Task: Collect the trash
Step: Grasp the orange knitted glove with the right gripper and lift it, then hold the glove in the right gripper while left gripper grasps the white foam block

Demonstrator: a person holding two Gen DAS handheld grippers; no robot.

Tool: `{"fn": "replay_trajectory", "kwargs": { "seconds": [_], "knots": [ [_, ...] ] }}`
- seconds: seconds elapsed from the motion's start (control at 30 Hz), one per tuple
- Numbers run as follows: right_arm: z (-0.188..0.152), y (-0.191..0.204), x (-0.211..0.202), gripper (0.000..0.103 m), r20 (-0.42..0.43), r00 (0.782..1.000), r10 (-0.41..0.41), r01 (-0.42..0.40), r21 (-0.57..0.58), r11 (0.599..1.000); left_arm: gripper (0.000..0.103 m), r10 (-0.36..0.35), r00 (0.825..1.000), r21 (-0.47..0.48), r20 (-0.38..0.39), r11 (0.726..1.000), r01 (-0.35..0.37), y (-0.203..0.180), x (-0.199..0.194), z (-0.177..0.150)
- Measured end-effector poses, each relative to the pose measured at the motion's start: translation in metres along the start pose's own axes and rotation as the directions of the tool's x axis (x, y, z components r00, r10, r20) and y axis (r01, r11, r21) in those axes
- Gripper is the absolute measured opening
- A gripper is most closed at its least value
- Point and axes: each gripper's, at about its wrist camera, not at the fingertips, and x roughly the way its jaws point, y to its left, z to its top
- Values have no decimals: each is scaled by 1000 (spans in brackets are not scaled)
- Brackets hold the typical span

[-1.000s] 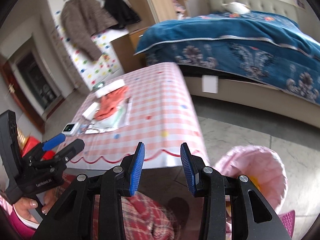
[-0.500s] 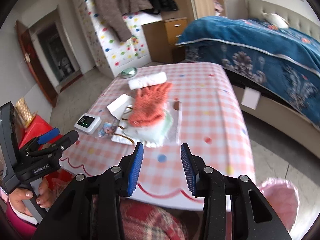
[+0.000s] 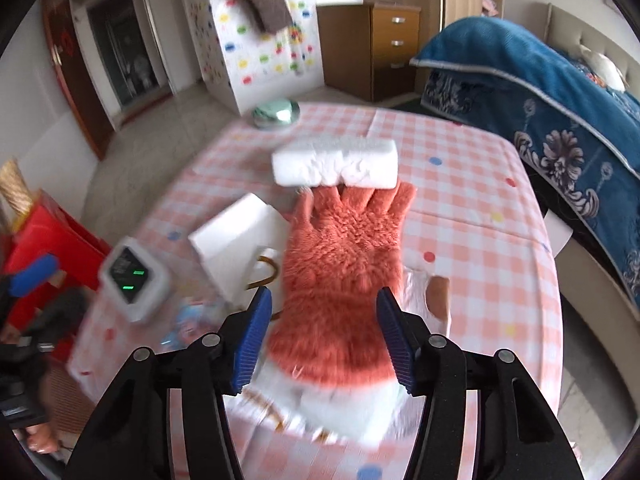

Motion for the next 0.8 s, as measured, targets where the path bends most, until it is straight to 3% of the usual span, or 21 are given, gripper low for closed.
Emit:
{"fn": "replay_trajectory", "kwargs": {
  "seconds": [0.17, 0.27, 0.33, 0.37, 0.53, 0.8],
  "knots": [
    [6, 2, 23, 57, -46, 999, -16, 14, -34, 999, 96, 3, 1000, -7, -22, 1000, -3, 1, 10, 0],
    [7, 3, 23, 45, -29, 999, -29, 28, -51, 998, 96, 9, 1000, -2, -30, 1000, -9, 0, 12, -2],
    [8, 1, 20, 23, -19, 999, -27, 26, -44, 999, 96, 13, 999, 2, -30, 1000, -13, -1, 11, -3],
    [9, -2, 14, 21, -2, 1000, -25, 24, -32, 999, 96, 15, 999, 4, -28, 1000, -15, -2, 9, -3],
    [5, -9, -30, 18, 105, 994, 39, -40, 9, 999, 96, 23, 1000, 14, -10, 1000, -23, -4, 0, -1],
    [-16, -27, -98, 17, 201, 970, 135, -142, 20, 990, 96, 15, 1000, 38, 8, 999, -15, -15, -9, -1]
  ]
}}
